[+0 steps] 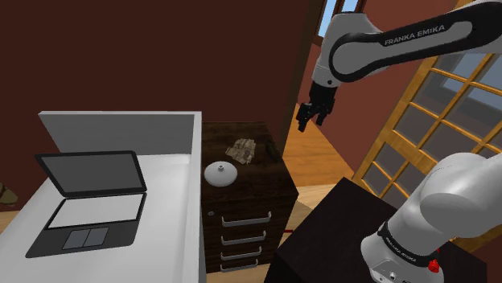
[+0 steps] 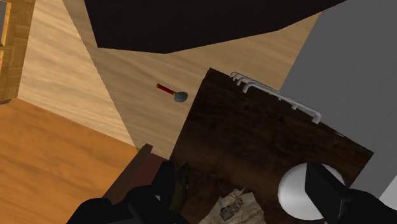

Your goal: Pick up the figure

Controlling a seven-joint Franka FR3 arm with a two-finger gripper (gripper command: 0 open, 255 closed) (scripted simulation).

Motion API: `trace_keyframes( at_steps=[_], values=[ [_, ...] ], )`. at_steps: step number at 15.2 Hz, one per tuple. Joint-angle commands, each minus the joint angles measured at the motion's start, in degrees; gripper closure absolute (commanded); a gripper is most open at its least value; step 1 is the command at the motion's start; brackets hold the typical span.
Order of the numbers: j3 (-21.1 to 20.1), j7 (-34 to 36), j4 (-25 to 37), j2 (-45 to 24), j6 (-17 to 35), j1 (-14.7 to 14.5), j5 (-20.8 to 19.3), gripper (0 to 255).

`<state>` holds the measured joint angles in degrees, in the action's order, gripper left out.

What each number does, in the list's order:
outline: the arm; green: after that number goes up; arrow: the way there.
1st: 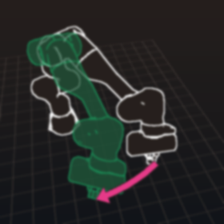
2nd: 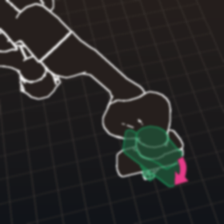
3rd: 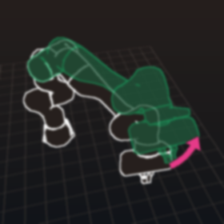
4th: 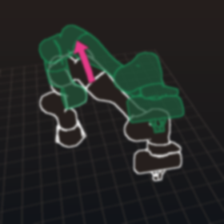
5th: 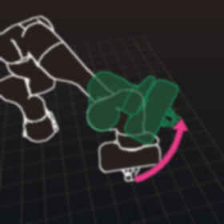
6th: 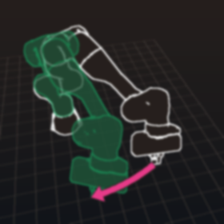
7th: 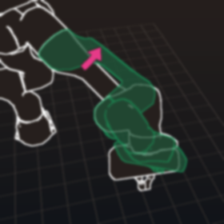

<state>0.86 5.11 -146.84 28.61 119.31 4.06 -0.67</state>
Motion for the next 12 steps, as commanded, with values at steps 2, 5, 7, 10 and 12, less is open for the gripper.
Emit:
trace_keyframes(
  at_steps=[2, 5, 7, 10, 12],
  values=[
    [0.24, 0.26, -0.88, -5.27, 7.33, 0.72, -0.94, 0],
    [0.56, 0.6, -0.29, -11.58, 14.06, 1.51, -1.97, 0],
    [0.79, 0.92, 0.58, -16.01, 18.3, 2.03, -2.71, 0],
    [1.17, 1.54, 2.56, -22.85, 24.17, 2.8, -3.9, 0],
    [1.51, 2.05, 4.32, -27.48, 27.71, 3.23, -4.74, 0]
  ],
)
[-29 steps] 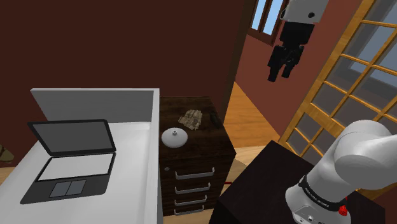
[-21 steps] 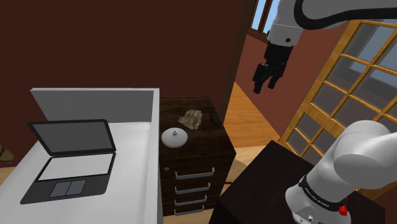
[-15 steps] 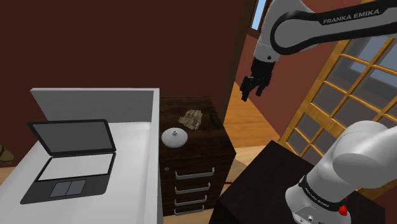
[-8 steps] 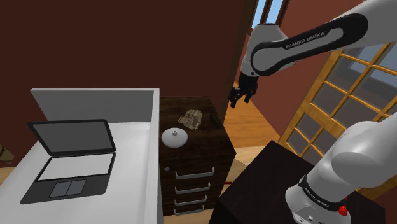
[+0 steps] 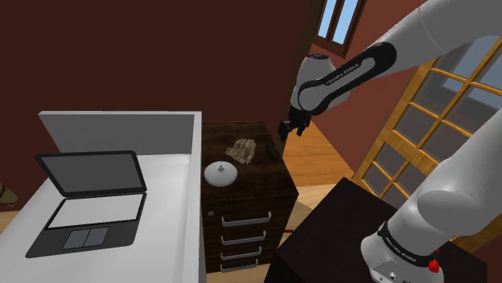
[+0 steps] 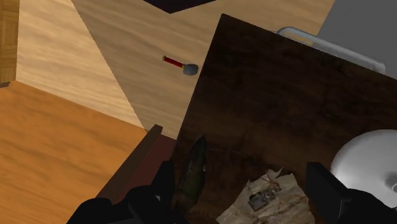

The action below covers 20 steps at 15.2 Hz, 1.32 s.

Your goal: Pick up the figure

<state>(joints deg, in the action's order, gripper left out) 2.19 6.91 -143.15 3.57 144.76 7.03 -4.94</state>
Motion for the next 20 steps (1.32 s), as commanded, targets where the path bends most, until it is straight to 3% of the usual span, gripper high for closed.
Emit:
trace_keyframes(
  at_steps=[1, 10, 20],
  values=[
    [0.36, 0.52, 1.63, -4.75, 3.92, 0.46, -0.89, 0],
    [2.59, 2.64, 14.15, -25.27, 15.03, 1.5, -3.57, 0],
    [4.06, 3.34, 32.69, -45.57, 19.93, 3.0, -3.48, 0]
  ],
)
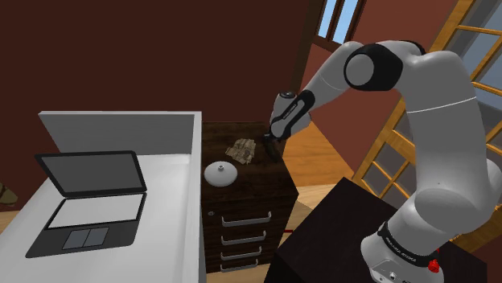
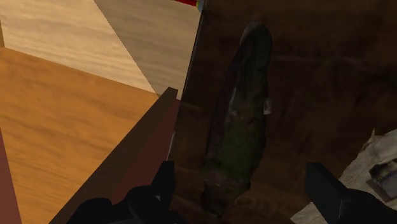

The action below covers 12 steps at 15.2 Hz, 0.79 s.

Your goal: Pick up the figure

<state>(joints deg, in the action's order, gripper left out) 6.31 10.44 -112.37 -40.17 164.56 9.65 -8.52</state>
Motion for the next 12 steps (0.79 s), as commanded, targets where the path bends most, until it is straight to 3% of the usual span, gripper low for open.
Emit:
trace_keyframes(
  at_steps=[1, 9, 10, 12],
  values=[
    [-0.04, -0.11, 2.21, -2.54, 0.55, 0.37, 0.1, 0],
    [0.06, 0.3, 4.09, -6.65, 2.75, 0.32, 0.13, 0],
    [0.06, 0.3, 4.08, -6.64, 2.75, 0.32, 0.13, 255],
    [0.06, 0.29, 4.05, -6.62, 2.77, 0.33, 0.12, 255]
  ],
)
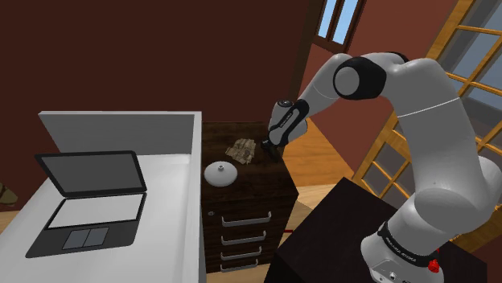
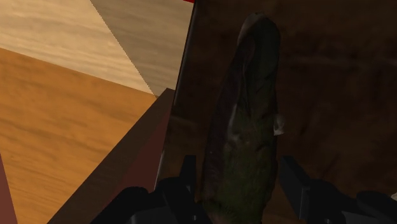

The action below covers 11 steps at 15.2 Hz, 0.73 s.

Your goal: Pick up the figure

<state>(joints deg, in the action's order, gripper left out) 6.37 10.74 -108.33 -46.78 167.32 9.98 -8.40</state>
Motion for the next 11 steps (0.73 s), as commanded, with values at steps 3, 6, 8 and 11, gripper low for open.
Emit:
trace_keyframes(
  at_steps=[3, 6, 8, 11],
  values=[
    [0.0, 0.0, 0.01, -0.01, 0.01, 0.01, 0.0, 255],
    [0.0, 0.0, 0.01, -0.01, 0.02, 0.01, 0.0, 255],
    [-0.01, -0.06, -0.32, 0.71, -0.38, 0.01, -0.01, 255],
    [-0.07, -0.28, -1.34, 2.92, -1.56, 0.03, -0.03, 255]
  ],
)
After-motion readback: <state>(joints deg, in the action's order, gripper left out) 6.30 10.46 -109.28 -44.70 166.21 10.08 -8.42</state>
